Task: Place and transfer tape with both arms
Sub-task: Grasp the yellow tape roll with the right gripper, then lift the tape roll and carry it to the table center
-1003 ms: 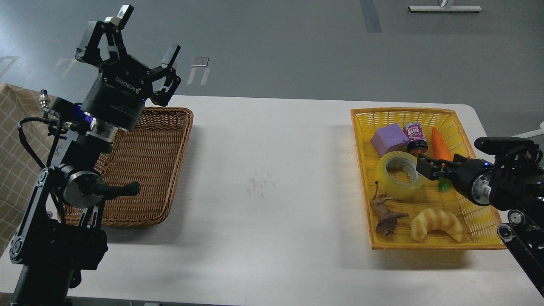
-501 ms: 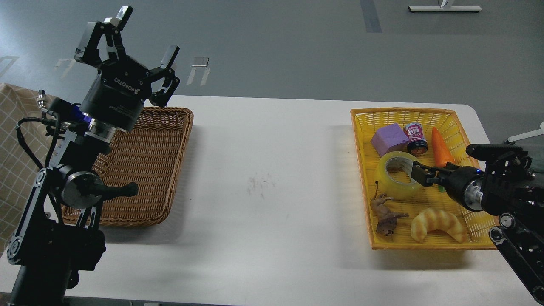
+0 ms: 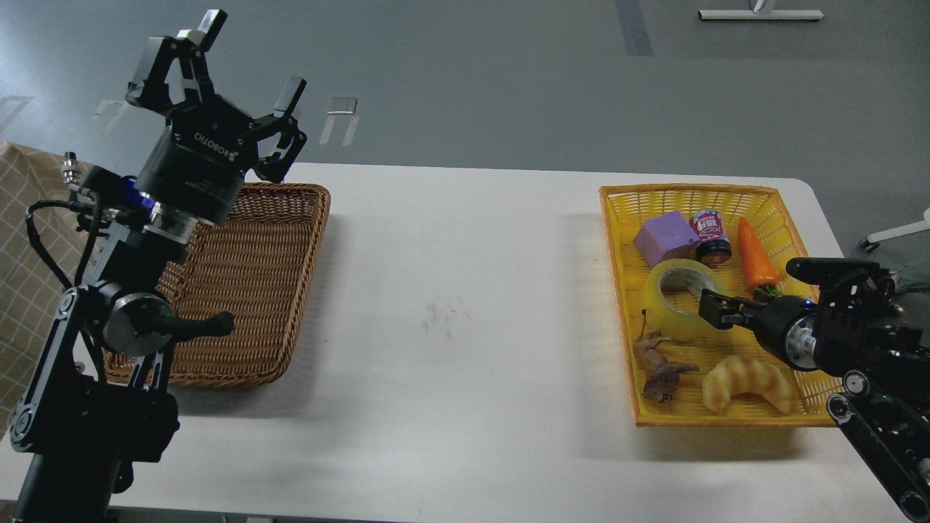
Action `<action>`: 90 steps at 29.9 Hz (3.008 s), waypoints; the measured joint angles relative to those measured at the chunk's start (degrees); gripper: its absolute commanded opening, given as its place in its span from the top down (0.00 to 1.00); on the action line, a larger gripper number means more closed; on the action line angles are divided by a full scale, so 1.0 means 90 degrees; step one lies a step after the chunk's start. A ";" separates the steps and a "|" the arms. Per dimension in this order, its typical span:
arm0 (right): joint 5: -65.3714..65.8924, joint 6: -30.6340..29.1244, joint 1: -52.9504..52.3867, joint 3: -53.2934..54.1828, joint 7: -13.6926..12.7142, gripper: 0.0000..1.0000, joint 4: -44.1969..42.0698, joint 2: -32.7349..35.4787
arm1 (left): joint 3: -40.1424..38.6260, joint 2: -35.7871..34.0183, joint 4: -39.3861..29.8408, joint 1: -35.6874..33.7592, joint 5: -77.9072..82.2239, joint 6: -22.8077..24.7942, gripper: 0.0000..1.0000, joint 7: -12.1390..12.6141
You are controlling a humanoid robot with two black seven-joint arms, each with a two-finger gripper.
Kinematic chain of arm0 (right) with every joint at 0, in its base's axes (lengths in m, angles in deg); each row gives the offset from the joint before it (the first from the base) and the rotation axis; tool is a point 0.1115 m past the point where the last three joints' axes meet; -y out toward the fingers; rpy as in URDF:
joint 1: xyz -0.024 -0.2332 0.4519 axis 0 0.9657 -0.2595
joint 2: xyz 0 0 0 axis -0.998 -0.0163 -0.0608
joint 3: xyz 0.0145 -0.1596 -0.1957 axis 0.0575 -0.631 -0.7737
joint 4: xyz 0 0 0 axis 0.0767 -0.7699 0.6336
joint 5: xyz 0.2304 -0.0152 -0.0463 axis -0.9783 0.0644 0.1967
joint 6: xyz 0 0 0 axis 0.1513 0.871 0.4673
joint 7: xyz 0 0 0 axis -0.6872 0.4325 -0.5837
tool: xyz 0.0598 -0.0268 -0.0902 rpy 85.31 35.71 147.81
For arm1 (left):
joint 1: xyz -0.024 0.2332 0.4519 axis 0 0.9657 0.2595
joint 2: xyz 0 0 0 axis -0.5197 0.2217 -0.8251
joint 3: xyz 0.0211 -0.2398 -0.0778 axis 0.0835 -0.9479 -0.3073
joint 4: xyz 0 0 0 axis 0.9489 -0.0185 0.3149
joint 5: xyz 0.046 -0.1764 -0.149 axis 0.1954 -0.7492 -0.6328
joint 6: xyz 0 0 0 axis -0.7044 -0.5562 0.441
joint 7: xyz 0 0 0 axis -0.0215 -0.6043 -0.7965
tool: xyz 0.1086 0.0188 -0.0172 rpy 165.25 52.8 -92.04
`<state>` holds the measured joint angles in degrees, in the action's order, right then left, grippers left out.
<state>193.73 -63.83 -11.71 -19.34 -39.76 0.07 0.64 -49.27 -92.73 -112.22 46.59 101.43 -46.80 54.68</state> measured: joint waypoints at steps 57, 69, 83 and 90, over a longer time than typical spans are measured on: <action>-0.0360 0.0000 -0.3607 -0.1110 -0.0049 1.00 -0.0713 -0.1337 | -0.0040 -0.0154 0.0029 -0.0052 -0.0020 -0.0021 0.02 -0.0010; -0.0216 0.0000 -0.3824 -0.2613 -0.0068 1.00 -0.2563 -0.2747 | -0.0222 -0.0225 0.0040 -0.0004 -0.0015 0.0042 0.02 -0.0024; -0.0174 0.0000 -0.3387 -0.2820 -0.0109 1.00 -0.2510 -0.2752 | -0.0221 -0.0199 0.0077 0.0007 -0.0020 0.0037 0.02 -0.0058; -0.0172 0.0000 -0.3220 -0.2790 -0.0111 1.00 -0.2511 -0.2752 | -0.0239 -0.0222 0.0078 0.0007 -0.0020 0.0029 0.02 -0.0066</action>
<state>192.17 -63.82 -40.69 -44.45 -40.76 -22.53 -24.12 -51.42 -94.73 -111.52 46.65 101.25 -46.54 54.09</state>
